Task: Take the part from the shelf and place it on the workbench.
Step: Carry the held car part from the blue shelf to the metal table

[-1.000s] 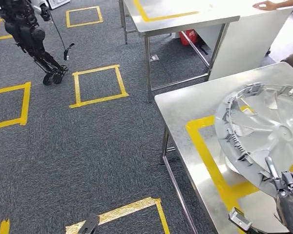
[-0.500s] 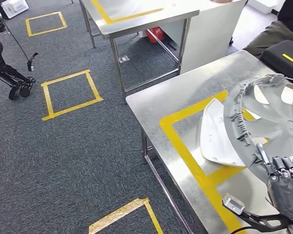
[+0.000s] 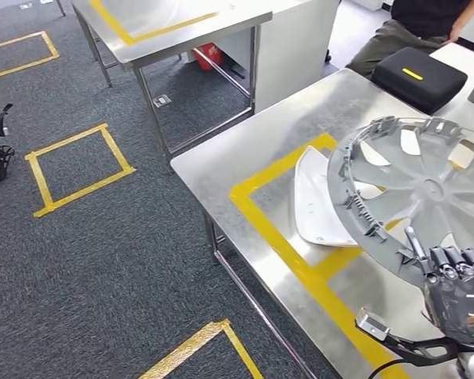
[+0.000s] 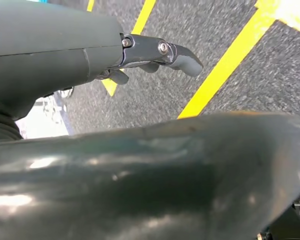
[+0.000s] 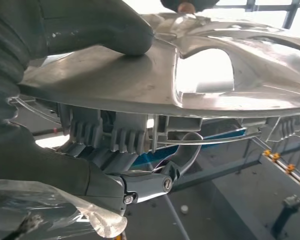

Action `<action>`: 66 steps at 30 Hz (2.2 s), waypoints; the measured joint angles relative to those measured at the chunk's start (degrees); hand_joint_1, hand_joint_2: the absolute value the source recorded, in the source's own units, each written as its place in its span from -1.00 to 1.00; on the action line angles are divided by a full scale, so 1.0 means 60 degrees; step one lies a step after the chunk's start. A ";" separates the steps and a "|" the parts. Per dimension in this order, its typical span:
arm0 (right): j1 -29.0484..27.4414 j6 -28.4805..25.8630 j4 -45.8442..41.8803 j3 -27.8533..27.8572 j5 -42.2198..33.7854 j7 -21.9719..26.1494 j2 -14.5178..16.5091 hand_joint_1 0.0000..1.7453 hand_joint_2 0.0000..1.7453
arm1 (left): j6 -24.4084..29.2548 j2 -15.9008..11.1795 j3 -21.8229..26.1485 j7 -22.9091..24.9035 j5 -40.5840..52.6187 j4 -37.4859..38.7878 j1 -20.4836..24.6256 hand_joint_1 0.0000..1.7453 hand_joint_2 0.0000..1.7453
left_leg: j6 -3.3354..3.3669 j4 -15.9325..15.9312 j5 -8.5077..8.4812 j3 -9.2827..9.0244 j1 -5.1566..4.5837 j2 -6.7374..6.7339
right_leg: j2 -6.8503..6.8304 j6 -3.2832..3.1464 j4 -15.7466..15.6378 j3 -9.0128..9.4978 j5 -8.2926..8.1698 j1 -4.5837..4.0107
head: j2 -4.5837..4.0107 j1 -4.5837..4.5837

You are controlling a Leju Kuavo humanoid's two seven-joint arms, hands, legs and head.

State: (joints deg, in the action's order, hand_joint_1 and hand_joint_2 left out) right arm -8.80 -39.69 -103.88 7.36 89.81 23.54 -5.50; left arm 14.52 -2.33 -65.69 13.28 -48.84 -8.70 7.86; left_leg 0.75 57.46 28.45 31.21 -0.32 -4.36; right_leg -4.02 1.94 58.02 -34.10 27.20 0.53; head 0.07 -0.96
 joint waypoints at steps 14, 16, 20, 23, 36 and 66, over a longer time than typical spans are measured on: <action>0.0042 0.0000 0.0097 -0.0253 0.0000 -0.0380 -0.0208 1.00 1.00 | -0.0032 -0.0147 -0.0003 -0.0002 0.0022 0.0000 0.0106 -1.00 -1.00 | -0.0033 0.0852 -0.0014 0.0563 0.0090 0.1149 | 0.1456 -0.0348 0.0017 0.0014 -0.0075 -0.0048 | 0.0000 0.0079; 0.0036 0.0000 0.0097 -0.0254 0.0000 -0.0386 -0.0228 1.00 1.00 | -0.0018 -0.0166 -0.0005 -0.0017 0.0031 0.0000 0.0133 -1.00 -1.00 | 0.0002 0.0248 -0.0120 0.0314 0.0081 0.1320 | 0.1658 -0.0244 0.0059 -0.0077 -0.0090 -0.0025 | 0.0000 0.0077; -0.0058 0.0000 0.0097 -0.0254 0.0000 -0.0365 -0.0278 1.00 1.00 | -0.0015 -0.0152 -0.0020 -0.0052 0.0060 0.0000 0.0196 -1.00 -1.00 | 0.0175 0.0061 -0.0186 0.0237 0.0081 0.0944 | 0.1434 -0.0055 0.0411 -0.0391 0.0127 0.0016 | 0.0001 0.0033; -0.0075 0.0000 0.0103 -0.0259 0.0000 -0.0351 -0.0300 1.00 1.00 | -0.0028 -0.0157 -0.0030 -0.0084 0.0083 0.0000 0.0201 -1.00 -1.00 | 0.0240 0.0016 -0.0203 0.0230 0.0065 0.0641 | 0.0808 0.0045 0.2102 -0.1210 0.0954 0.0027 | 0.0000 -0.0017; -0.0108 0.0000 0.0132 -0.0249 0.0000 -0.0360 -0.0318 1.00 1.00 | -0.0047 -0.0106 -0.0048 -0.0250 0.0117 0.0000 0.0234 -1.00 -1.00 | -0.0214 0.0782 0.0431 0.0405 0.0075 0.0215 | 0.0571 -0.0282 0.0039 -0.0011 0.0001 0.0039 | 0.0000 0.0072; 0.0156 0.0000 0.0685 -0.0617 0.0000 -0.1101 -0.0811 1.00 1.00 | -0.0064 -0.0038 -0.0186 -0.0371 0.0128 0.0007 0.0221 -1.00 -1.00 | -0.0226 0.0485 0.0325 0.0217 0.0107 0.0081 | 0.0450 -0.0195 0.0044 -0.0004 0.0053 0.0116 | 0.0000 0.0126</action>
State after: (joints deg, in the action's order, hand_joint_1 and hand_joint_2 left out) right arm -7.86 -39.69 -99.77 3.66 89.81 16.94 -10.36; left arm 14.14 -2.56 -66.80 11.05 -48.07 -8.66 9.19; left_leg -0.61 60.37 30.40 32.51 0.32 -3.87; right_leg -1.32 0.77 58.29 -34.12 27.52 1.23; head 0.07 -0.20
